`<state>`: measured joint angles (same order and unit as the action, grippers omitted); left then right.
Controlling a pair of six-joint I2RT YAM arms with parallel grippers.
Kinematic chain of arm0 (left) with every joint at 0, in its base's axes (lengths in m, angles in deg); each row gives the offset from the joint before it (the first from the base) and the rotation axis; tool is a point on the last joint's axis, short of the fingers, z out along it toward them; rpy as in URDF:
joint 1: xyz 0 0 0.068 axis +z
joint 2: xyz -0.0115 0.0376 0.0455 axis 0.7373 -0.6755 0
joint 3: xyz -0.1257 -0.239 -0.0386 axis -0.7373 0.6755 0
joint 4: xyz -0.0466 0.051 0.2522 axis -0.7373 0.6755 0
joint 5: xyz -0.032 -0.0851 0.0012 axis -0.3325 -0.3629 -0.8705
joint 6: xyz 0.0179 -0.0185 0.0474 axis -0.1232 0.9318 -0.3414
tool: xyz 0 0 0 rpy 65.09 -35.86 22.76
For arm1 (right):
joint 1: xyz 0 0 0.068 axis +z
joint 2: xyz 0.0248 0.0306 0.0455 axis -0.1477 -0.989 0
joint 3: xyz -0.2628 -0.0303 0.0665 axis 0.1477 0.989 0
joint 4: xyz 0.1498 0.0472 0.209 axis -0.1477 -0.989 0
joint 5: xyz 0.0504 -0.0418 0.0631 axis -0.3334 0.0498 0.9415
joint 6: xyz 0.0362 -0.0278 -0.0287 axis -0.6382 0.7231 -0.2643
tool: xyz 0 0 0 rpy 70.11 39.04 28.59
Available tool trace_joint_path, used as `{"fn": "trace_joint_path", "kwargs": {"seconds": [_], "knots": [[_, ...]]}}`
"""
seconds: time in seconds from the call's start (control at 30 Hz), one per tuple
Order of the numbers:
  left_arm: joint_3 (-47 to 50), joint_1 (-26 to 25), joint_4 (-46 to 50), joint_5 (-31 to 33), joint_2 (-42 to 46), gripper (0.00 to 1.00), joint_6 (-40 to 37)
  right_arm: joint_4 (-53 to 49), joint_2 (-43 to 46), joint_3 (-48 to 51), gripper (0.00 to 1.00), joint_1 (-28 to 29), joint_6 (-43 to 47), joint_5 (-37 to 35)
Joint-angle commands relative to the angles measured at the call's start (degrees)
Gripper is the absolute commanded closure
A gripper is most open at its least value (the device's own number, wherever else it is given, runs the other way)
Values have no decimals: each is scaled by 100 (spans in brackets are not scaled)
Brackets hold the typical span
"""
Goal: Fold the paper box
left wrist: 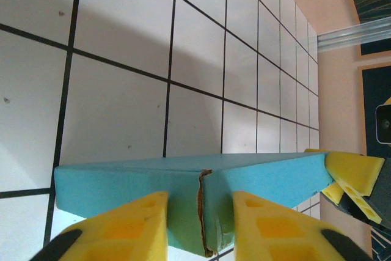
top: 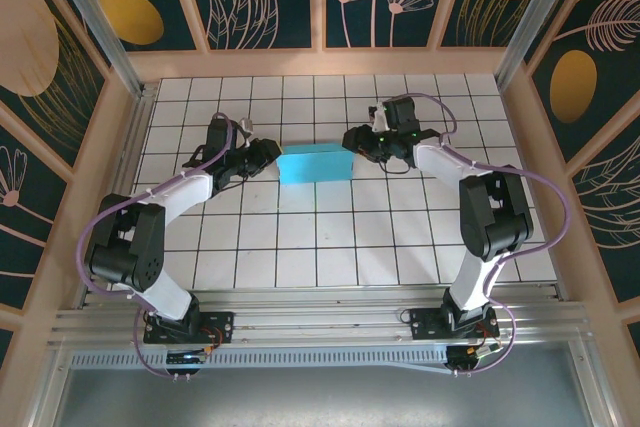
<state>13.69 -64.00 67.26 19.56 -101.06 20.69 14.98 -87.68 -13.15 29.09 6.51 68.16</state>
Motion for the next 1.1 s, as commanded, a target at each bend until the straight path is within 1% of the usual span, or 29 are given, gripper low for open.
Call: {"fn": "trace_joint_path", "kwargs": {"seconds": [0.0,0.17,0.27,0.37,0.53,0.67,0.73,0.9,1.07], "knots": [[207,-19,366,43,-202,75,-122,-290,66,241,62,24,246,-340],[164,-16,228,-304,-211,75,-165,-187,265,438,67,-4,208,-296],[92,-29,204,-408,-180,77,-218,-62,265,390,68,14,80,-176],[120,-34,-45,-591,-134,78,-69,93,294,339,69,37,-27,-189],[120,-43,-6,-426,4,78,-128,144,386,253,71,32,-102,-236],[142,-95,-12,-587,10,77,-199,215,478,308,71,58,-129,-166],[132,-189,43,-596,-16,77,-242,362,590,488,70,96,-191,-204],[343,-461,52,-524,19,75,-138,823,1097,1321,68,229,-349,-427],[747,-650,32,-428,226,68,28,879,1662,2060,59,356,-398,-663]]}}
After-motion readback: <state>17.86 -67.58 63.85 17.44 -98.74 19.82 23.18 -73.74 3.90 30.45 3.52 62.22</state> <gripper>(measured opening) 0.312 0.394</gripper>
